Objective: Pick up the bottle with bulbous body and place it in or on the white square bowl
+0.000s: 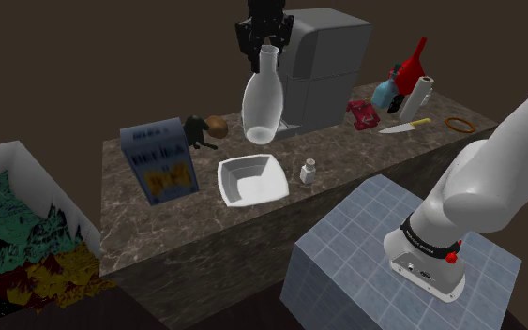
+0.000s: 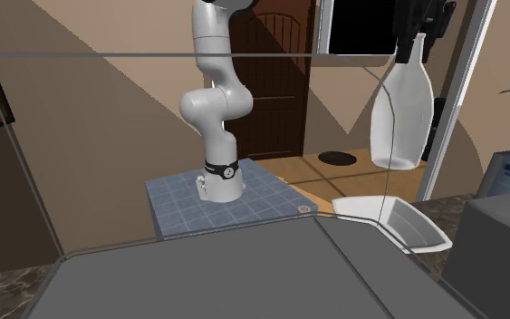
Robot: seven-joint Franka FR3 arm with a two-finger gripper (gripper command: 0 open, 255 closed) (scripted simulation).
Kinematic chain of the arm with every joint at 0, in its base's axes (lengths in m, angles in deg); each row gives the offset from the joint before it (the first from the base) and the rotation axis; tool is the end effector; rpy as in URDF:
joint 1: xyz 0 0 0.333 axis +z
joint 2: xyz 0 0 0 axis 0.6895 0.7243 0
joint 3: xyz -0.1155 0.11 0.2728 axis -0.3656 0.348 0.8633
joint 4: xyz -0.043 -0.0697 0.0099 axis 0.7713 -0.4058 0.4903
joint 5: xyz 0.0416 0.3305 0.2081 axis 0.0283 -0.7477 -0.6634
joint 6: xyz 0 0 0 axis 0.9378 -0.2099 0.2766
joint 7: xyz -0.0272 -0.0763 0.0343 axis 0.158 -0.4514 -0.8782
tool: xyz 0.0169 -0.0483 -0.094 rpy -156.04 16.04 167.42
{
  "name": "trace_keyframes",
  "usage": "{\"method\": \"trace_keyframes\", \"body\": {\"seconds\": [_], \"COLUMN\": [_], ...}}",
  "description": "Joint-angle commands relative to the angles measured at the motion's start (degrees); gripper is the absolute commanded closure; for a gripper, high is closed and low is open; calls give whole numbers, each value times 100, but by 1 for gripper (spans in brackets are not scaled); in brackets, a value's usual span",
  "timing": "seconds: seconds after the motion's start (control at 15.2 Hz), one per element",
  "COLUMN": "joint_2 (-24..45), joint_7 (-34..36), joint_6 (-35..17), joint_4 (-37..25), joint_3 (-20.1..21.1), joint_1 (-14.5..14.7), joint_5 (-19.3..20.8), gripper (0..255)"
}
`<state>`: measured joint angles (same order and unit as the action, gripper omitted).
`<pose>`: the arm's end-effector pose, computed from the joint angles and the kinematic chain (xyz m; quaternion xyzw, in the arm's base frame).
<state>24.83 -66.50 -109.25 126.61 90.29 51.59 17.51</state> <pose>0.4777 0.2041 0.6360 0.9998 -0.0124 -0.0168 0.0032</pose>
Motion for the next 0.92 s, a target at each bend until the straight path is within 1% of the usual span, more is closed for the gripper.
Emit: {"method": "trace_keyframes", "body": {"seconds": [0.0,0.07,0.86], "joint_2": [387,565,332], "joint_7": [263,379,323], "joint_6": [136,207,-778], "joint_4": [-520,-764,446], "joint_3": [145,207,182], "joint_1": [102,158,145], "joint_5": [77,121,58], "gripper": [255,255,255]}}
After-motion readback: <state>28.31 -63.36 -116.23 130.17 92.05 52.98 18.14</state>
